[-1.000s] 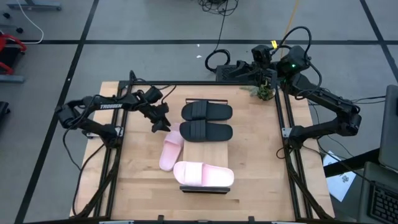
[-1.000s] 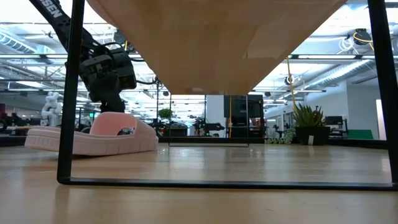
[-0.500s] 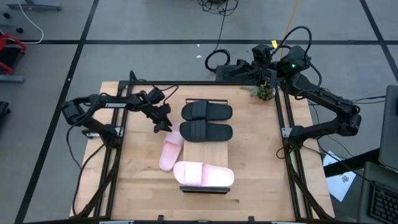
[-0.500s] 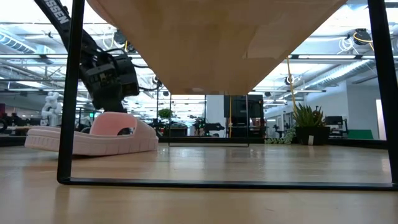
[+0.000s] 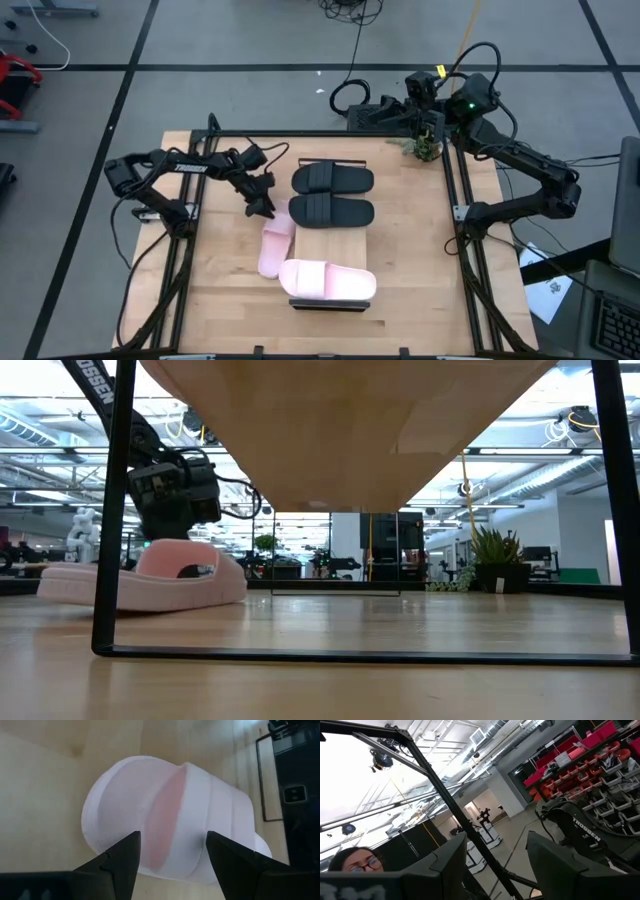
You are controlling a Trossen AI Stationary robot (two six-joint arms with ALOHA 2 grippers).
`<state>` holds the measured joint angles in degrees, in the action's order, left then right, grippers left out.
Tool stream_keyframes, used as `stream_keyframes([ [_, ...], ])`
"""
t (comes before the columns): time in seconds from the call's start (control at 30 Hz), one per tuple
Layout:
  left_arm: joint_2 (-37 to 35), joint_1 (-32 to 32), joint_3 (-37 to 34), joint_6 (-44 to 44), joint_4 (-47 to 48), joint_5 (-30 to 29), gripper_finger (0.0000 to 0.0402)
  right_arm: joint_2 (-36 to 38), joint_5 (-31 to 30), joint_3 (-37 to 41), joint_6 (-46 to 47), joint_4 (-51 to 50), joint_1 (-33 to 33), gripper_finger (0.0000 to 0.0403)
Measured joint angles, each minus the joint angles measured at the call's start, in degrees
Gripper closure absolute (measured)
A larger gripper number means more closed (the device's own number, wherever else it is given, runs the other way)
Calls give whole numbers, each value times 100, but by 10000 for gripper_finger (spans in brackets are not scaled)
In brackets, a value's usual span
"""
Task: Pick and place slides into the shelf
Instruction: Put the pink slide on the shelf
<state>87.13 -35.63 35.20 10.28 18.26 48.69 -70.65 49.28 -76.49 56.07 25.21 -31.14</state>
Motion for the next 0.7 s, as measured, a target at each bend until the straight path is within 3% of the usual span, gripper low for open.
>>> stream_keyframes([
  [0.4,0,339,0,-325,535,500,174,0,26,0,1,-2,0,206],
  [0.7,0,427,0,-513,795,498,174,0,48,0,17,-2,0,206],
])
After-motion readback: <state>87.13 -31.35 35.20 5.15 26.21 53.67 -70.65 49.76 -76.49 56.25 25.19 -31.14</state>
